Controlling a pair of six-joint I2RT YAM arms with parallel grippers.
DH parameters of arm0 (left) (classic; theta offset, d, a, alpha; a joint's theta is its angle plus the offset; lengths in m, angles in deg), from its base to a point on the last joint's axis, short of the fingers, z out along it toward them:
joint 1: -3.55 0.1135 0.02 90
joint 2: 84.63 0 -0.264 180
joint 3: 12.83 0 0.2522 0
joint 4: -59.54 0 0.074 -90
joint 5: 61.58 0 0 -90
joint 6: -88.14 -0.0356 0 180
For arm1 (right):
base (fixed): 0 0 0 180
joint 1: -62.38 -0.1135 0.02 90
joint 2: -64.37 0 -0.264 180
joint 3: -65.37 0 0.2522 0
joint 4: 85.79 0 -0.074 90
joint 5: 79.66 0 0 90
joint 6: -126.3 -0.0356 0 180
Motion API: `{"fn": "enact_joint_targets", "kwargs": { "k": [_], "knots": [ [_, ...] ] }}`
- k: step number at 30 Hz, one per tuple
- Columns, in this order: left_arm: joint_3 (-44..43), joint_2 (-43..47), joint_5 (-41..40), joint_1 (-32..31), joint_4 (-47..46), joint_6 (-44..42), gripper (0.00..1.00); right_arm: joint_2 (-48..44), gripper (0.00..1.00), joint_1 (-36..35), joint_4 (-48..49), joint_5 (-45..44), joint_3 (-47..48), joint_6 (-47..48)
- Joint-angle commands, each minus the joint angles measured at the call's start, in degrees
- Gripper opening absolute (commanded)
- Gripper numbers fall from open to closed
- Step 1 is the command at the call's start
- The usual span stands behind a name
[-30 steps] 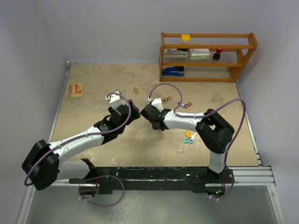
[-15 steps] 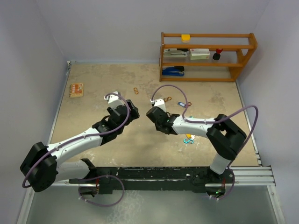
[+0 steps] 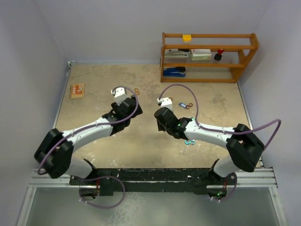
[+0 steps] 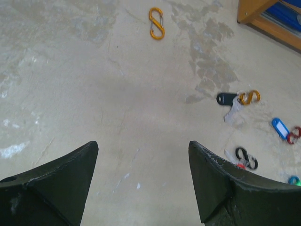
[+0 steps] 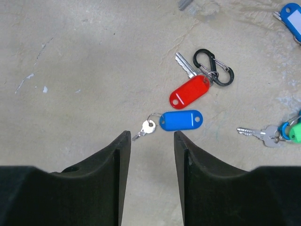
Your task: Put the keys on the keyring
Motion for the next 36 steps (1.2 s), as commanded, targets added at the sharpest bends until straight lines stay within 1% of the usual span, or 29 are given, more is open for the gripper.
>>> {"fn": "enact_joint_targets", "kwargs": {
  "k": [1,6,9,14,15,21,34,36],
  "knots": [
    [-13.41,-11.41,-2.37,2.78,5.5,-3.21,0.75,-5.14,0.46,-0.11,0.57,0.01,-1.88,-1.31],
    [-24.45,-24.2,-3.74,4.68,9.6,-4.87,0.73,-10.37,0.47,-0.11,-0.26,-0.35,-3.8,-1.58],
    [-29.18,-29.38,-4.92,5.79,10.32,-5.77,0.72,-14.41,0.47,-0.11,0.18,0.11,-5.69,-1.11],
    [-36.09,-36.86,-5.13,8.17,11.75,-6.83,0.72,-21.67,0.52,-0.11,1.74,0.21,-9.23,-0.22],
    [-36.99,-37.77,-5.06,8.45,11.42,-7.21,0.72,-22.72,0.53,-0.11,1.84,-0.08,-9.74,-0.02],
    [-42.4,-43.35,-5.46,9.13,9.62,-9.51,0.72,-25.75,0.55,-0.11,1.05,-0.78,-10.59,1.16],
    [-51.07,-51.73,-4.45,11.2,8.19,-12.94,0.71,-26.17,0.57,-0.03,1.38,-1.66,-11.63,1.24],
    [-51.27,-52.13,-4.28,11.41,7.73,-13.04,0.7,-26.09,0.57,-0.07,1.28,-1.72,-11.67,1.14]
  ]
}}
